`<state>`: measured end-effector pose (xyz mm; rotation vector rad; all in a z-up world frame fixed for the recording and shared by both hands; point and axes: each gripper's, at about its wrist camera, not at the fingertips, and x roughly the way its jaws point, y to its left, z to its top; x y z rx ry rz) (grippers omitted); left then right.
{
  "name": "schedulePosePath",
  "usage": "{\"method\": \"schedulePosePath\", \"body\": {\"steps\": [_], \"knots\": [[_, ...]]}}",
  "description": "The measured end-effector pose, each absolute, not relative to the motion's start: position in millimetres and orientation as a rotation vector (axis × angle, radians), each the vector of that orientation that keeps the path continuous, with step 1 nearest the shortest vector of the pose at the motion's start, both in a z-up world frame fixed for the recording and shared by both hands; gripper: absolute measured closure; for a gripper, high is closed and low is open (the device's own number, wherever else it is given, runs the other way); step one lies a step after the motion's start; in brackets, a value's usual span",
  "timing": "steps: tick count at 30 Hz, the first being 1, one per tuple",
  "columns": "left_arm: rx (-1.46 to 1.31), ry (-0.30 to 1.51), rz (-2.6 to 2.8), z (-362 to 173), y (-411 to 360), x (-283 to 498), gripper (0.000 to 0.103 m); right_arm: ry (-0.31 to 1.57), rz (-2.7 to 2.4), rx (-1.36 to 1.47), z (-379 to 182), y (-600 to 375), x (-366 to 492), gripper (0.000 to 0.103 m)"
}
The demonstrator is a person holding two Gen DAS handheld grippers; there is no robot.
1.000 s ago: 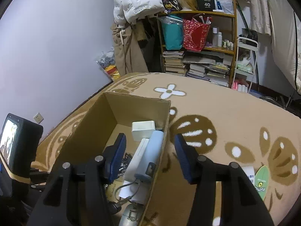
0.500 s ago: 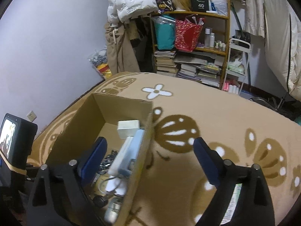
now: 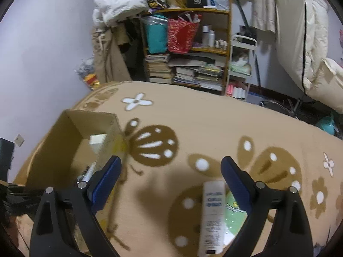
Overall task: Organize rigid objects
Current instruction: 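Move the open right gripper back to the white lotion bottle, then grasp the white lotion bottle with the right gripper and lift it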
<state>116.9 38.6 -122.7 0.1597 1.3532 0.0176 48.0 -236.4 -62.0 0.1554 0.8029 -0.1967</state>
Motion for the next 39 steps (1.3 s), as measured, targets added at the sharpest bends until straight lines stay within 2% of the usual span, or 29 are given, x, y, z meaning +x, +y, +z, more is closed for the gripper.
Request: {"method": "schedulePosePath", "body": {"steps": [6,17,23,25,27,31,33,39], "knots": [[0.157,1.354,0.019,-122.9,38.6,117.3,0.084,0.826,-0.255,0.174,-90.4,-260.8,46.0,0.004],[0.156,1.356,0.019,-123.2,38.8,117.3,0.084,1.053,-0.318,0.257,-153.5,-287.8,47.6,0.004],[0.156,1.356,0.018,-122.8,38.6,117.4,0.084,1.11,-0.34,0.269,-166.3,-290.8,39.8,0.007],[0.153,1.356,0.017,-122.8,38.5,117.7,0.084,1.122,-0.342,0.272,-168.0,-291.8,38.9,0.009],[0.153,1.356,0.016,-122.9,38.5,117.8,0.084,1.138,-0.341,0.283,-171.2,-292.9,37.8,0.018],[0.147,1.357,0.012,-123.8,40.1,117.9,0.084,1.144,-0.348,0.265,-172.3,-290.9,36.7,0.025],[0.147,1.357,0.012,-124.0,40.2,118.0,0.084,1.142,-0.339,0.27,-172.3,-289.4,37.9,0.033],[0.146,1.357,0.012,-124.0,41.1,117.8,0.084,1.141,-0.307,0.264,-173.7,-279.8,40.1,0.034]]}}
